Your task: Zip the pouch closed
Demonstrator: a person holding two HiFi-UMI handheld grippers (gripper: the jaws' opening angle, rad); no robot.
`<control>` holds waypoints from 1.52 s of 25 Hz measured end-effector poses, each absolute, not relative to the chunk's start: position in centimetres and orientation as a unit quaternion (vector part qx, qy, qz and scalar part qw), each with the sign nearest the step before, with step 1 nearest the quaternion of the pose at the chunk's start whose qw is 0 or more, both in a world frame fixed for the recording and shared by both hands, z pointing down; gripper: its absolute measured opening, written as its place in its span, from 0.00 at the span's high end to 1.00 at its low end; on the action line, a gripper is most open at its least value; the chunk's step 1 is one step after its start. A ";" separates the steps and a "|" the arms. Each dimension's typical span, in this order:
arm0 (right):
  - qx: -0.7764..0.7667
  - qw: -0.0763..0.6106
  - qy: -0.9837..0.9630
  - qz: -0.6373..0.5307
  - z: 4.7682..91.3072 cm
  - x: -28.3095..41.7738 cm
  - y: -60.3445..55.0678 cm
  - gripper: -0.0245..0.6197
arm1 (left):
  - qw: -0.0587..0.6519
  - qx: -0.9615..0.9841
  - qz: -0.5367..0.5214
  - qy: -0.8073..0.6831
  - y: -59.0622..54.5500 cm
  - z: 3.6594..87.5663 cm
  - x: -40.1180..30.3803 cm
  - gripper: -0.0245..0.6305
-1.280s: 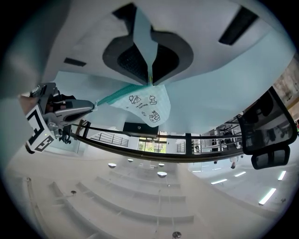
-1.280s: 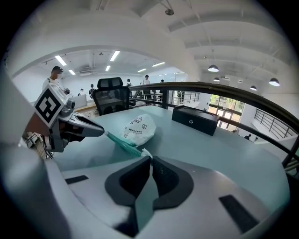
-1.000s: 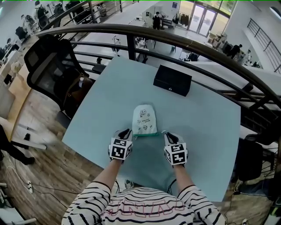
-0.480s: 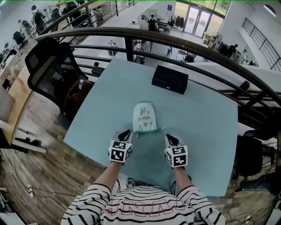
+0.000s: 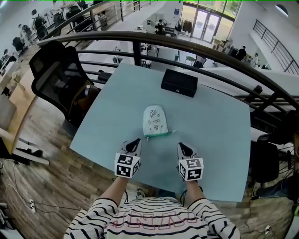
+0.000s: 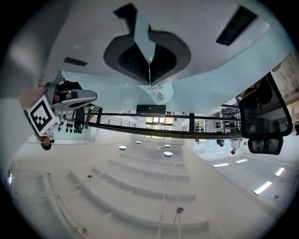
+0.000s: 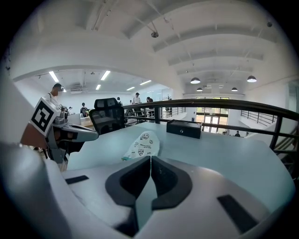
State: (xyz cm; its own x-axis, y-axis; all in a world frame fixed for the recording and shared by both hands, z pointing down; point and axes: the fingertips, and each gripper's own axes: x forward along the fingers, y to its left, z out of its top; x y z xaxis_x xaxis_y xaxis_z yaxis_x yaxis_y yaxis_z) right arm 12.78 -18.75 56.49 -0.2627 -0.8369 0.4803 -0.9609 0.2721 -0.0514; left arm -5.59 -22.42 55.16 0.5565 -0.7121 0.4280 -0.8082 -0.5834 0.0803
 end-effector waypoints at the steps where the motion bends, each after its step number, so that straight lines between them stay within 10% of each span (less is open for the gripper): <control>1: 0.579 0.181 -0.777 0.169 56.4 12.6 -18.3 0.92 | 0.133 0.874 0.174 -0.435 -21.9 54.9 -5.7 0.92; 38: 0.592 0.103 -0.786 0.145 52.1 5.8 -6.8 0.92 | 0.109 0.903 0.130 -0.395 -8.8 52.1 -10.5 0.93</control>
State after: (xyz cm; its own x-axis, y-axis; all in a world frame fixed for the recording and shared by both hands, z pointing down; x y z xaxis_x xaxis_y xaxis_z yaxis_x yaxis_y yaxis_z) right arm 5.81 -6.82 52.13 -0.2786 -0.9004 0.3341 -0.9604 0.2579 -0.1059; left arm -10.52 -8.84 52.06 0.6537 -0.6856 0.3204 -0.7420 -0.6638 0.0933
